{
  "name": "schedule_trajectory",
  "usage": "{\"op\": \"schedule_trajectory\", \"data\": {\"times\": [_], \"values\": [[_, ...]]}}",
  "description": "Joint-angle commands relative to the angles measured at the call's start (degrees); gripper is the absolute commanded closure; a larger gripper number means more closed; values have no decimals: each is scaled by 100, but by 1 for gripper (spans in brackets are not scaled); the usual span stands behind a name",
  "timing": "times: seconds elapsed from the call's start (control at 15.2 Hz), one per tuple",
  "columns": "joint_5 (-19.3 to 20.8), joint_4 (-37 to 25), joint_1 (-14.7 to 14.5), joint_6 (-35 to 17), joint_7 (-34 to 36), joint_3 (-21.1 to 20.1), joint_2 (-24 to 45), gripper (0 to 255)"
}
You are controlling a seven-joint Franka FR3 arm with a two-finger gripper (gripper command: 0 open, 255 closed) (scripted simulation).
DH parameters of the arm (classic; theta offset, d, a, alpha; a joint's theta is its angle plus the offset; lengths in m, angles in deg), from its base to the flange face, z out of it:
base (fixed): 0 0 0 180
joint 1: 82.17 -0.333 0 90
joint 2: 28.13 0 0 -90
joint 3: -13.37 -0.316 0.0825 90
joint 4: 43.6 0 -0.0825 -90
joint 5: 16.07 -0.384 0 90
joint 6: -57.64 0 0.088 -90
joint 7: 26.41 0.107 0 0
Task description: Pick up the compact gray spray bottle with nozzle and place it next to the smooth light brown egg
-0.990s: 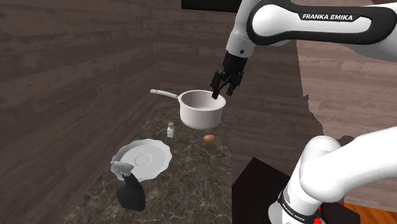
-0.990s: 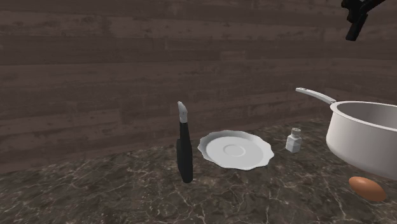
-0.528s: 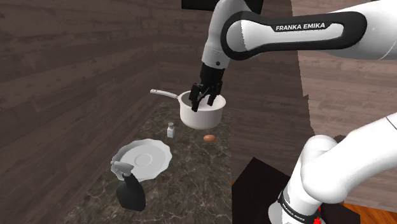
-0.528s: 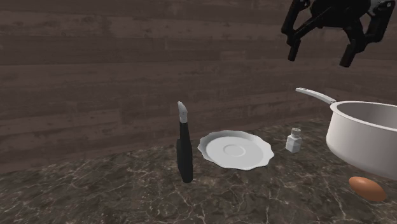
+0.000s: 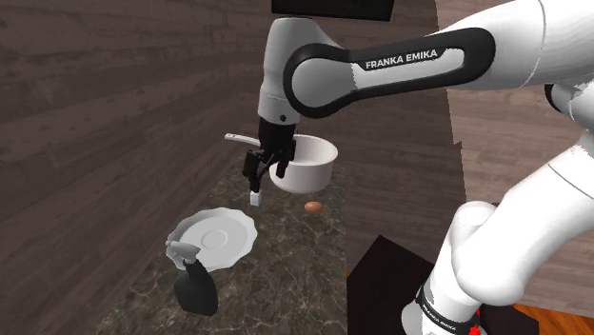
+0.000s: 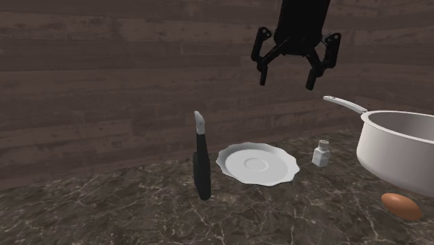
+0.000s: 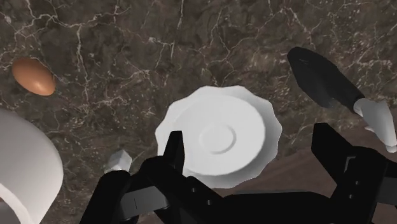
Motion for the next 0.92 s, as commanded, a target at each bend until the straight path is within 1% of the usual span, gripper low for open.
{"op": "schedule_trajectory", "data": {"times": [0.0, 0.4, 0.86], "values": [[34, -183, -84, -116, 97, -175, 327, 0], [281, -773, -330, -401, 417, -652, 1319, 0], [818, -1656, -720, -559, 863, -1085, 2576, 0]]}}
